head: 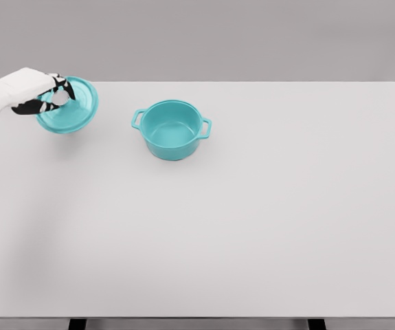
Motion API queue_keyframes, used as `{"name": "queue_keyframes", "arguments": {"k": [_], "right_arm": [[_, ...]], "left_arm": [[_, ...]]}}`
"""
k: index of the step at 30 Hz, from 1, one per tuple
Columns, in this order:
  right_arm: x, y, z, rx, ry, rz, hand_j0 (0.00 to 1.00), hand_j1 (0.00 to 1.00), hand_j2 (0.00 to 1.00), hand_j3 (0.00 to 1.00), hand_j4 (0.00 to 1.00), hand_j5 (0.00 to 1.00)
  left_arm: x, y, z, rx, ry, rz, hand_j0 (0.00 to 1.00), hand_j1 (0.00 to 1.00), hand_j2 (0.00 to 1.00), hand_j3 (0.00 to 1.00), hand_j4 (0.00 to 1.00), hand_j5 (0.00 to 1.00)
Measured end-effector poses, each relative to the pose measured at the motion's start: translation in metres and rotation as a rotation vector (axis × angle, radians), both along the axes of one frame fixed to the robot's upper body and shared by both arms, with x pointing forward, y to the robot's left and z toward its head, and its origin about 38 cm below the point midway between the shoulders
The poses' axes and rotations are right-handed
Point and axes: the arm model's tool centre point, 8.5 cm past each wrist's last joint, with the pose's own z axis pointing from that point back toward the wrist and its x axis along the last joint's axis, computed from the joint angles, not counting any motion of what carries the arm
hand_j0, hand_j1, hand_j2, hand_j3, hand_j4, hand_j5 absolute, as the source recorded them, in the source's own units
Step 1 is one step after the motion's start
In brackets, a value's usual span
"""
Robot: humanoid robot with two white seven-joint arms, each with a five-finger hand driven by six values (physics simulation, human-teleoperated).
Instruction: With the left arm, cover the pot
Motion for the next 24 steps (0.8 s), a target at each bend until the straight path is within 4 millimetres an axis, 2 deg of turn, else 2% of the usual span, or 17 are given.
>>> {"name": "queue_keyframes", "arguments": {"k": [9, 24], "right_arm": [[0.000, 0.000, 0.000, 0.000, 0.000, 0.000, 1.00, 1.00, 1.00, 1.00, 1.00, 1.00], [0.000, 0.000, 0.000, 0.000, 0.000, 0.000, 1.00, 1.00, 1.00, 1.00, 1.00, 1.00]], "left_arm": [[-0.004, -0.023, 0.022, -0.010, -0.087, -0.088, 0.46, 0.46, 0.46, 0.46, 0.46, 0.46], [-0.015, -0.077, 0.039, -0.020, -0.155, -0.243, 0.45, 0.45, 0.45, 0.45, 0.45, 0.45]]}}
